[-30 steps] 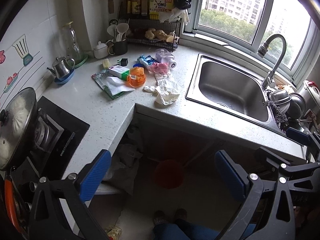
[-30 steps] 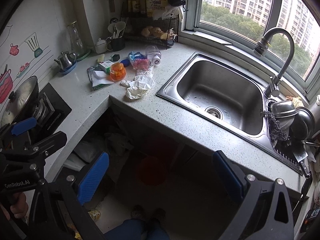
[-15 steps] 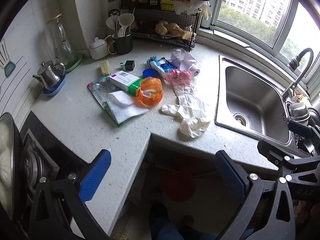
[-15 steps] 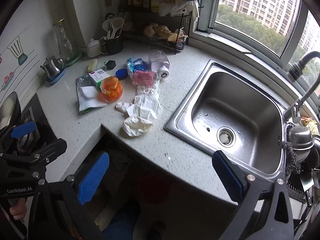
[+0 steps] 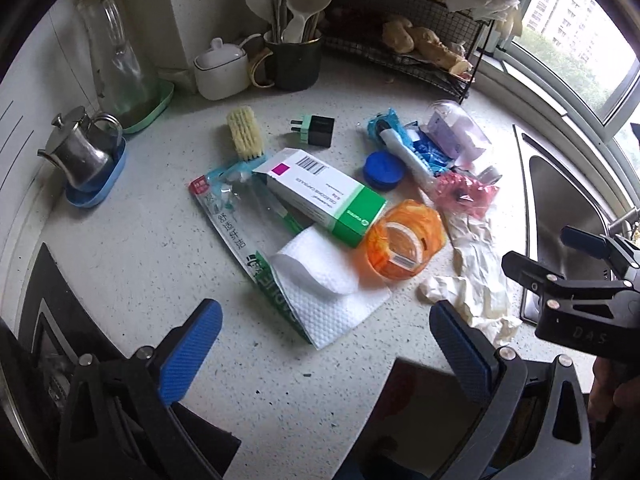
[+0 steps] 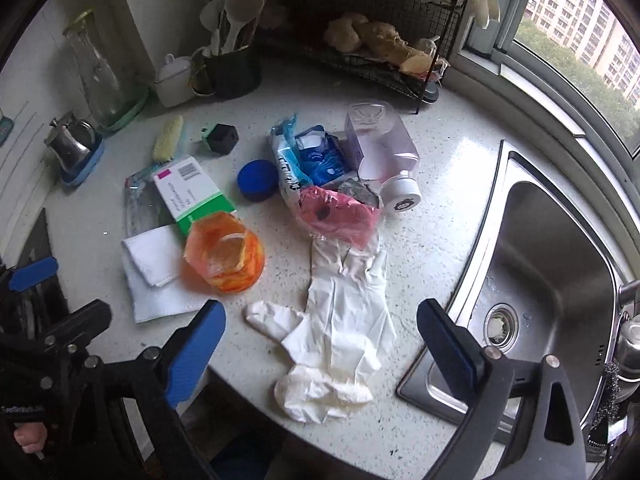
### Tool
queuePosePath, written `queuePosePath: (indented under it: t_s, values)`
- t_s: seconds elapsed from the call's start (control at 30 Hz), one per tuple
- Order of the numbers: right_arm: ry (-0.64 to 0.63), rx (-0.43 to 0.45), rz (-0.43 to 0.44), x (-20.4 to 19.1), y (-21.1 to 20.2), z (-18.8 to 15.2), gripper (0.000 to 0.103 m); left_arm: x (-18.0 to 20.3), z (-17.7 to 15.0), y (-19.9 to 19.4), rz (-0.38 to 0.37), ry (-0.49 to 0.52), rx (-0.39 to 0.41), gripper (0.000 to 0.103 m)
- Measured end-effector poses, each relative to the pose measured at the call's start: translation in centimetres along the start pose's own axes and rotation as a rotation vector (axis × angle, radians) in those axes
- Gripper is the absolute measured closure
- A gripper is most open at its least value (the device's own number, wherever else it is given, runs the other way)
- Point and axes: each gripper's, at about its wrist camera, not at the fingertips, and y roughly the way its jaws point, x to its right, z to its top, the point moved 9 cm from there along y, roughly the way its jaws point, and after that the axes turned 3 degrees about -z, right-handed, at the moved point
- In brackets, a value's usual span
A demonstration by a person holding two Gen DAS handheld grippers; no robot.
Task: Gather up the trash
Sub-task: 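Move both tools toward the trash pile on the counter, then grasp the blue-and-pink plastic bag with the right gripper while the left gripper approaches the orange cup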
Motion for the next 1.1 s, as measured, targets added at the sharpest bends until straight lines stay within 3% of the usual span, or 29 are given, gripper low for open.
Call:
queuePosePath:
  t_s: [0.13,0.33,0.43,0.67,0.77,0.87,0.93,1.07,1.1]
  values:
    - [0.018,-0.061,0.006,0.6,3.2,1.1,0.009,-0.9,0.5,1.9,-0.015,-0.013,-0.026,0.0]
    - [-0.015,-0.044,-0.04,1.0,5.4,3.7,0.011,-1.0,0.7,3.9,-0.038,-0.013,-0.064,0.0]
    - [-0.059,-0.037,-0.036,0.0,6.2,5.1,0.022,-1.1,0.8,4.4,-0.054,-0.017,-0.07,0.0]
    - [-0.165,-0.057,-0.023,-2.9,8.1,7.4,0.022,-2.0,1.3,4.8,-0.063,-0.027,-0.068,0.0]
    - [-0.19,-0.053,-0.016,-3.9,8.3,8.3,0.027,-2.4,1.6,4.8,-0.068,-0.039,-0.064,0.0]
    - [-0.192,-0.053,0.012,-4.5,8.9,9.1,0.042,-2.7,1.5,4.8,-0.068,-0.044,-0.061,0.0]
    - [-0.17,-0.075,0.047,-5.1,9.8,9.3,0.061,-2.7,1.4,4.8,-0.068,-0.043,-0.061,0.0]
    - [-0.137,-0.078,0.072,-5.2,9.9,9.5,0.079,-2.9,1.4,4.7,-0.072,-0.044,-0.059,0.0]
    - [-0.129,-0.078,0.073,-5.1,9.7,9.5,0.087,-2.9,1.2,4.6,-0.072,-0.045,-0.059,0.0]
